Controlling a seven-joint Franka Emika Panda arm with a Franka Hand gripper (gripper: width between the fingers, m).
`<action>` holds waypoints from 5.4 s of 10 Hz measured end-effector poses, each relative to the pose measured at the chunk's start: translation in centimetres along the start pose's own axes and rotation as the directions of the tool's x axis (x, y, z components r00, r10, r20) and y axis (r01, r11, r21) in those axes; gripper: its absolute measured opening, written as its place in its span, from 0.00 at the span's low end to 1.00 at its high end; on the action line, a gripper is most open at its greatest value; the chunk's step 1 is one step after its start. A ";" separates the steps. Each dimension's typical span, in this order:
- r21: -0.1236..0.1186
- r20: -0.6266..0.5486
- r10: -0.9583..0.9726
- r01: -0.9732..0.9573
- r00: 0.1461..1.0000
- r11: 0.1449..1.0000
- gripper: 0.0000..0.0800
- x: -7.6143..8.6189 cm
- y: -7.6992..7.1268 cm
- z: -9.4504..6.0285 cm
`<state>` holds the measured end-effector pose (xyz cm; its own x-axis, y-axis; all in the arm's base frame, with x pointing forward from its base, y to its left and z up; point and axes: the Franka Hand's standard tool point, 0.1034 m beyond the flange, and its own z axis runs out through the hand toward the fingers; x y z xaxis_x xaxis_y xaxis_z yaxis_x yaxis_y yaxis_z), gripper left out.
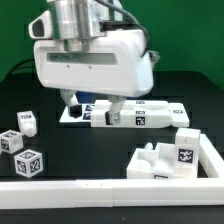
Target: Assemble chair
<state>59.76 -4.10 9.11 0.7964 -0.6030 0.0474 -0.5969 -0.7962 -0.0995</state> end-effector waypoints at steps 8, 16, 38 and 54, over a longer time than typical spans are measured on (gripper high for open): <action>-0.022 0.092 -0.515 0.518 0.853 0.855 0.81 -0.1 9.2 0.3; -0.026 0.197 -0.733 0.750 0.652 0.660 0.81 -3.0 17.3 1.7; -0.029 0.297 -0.664 0.702 0.686 0.712 0.81 -7.2 24.1 5.4; 0.111 0.208 -0.978 0.994 -0.007 0.016 0.35 -7.6 18.0 2.3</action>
Offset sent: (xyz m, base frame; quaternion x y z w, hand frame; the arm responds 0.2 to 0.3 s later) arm -0.0284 -0.0129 -0.0151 0.0420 -0.0504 -0.0841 0.9943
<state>43.15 -13.72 4.70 0.5984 0.7937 -0.1094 0.7925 -0.6064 -0.0643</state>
